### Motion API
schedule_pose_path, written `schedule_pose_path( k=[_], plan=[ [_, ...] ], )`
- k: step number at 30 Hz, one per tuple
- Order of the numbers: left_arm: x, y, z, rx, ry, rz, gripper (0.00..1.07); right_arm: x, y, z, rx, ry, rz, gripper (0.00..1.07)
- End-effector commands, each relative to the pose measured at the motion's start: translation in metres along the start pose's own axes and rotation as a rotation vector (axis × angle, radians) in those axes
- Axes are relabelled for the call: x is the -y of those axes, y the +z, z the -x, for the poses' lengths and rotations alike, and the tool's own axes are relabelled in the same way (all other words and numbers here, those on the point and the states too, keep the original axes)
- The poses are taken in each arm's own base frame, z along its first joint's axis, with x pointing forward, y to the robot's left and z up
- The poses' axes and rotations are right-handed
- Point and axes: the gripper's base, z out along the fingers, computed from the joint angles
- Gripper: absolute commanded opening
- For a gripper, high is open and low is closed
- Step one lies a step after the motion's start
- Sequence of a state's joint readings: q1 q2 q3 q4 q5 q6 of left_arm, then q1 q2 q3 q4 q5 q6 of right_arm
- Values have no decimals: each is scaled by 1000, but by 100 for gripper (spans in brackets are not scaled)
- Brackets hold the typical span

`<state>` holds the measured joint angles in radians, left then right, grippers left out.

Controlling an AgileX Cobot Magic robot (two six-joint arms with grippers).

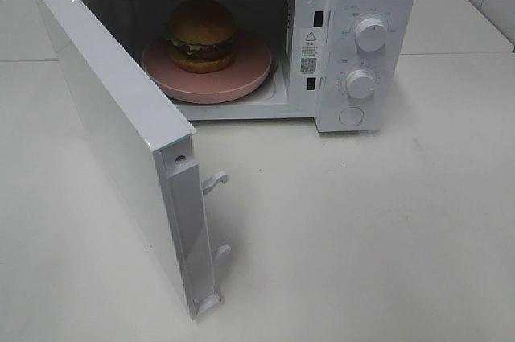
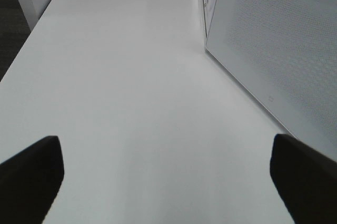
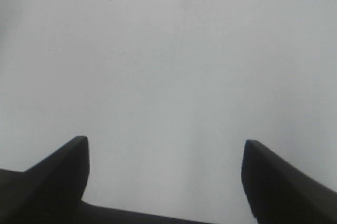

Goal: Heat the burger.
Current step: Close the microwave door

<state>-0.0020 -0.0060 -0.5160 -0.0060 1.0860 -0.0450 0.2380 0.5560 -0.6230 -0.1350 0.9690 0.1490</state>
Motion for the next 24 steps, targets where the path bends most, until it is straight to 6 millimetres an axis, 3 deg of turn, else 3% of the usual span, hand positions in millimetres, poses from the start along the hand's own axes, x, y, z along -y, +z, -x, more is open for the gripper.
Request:
schedule_pose_path(
  k=[1,8,24],
  plan=[
    [0,-2,0,34,3,-10,100,4,-5,-11,50,50,-17,76],
    [0,-2,0,34,3,-10,100,7,-11,-43,128,107,-32,76],
    [0,-2,0,34,3,-10,100,10,-49,-73,415,163,-64,76]
  ],
)
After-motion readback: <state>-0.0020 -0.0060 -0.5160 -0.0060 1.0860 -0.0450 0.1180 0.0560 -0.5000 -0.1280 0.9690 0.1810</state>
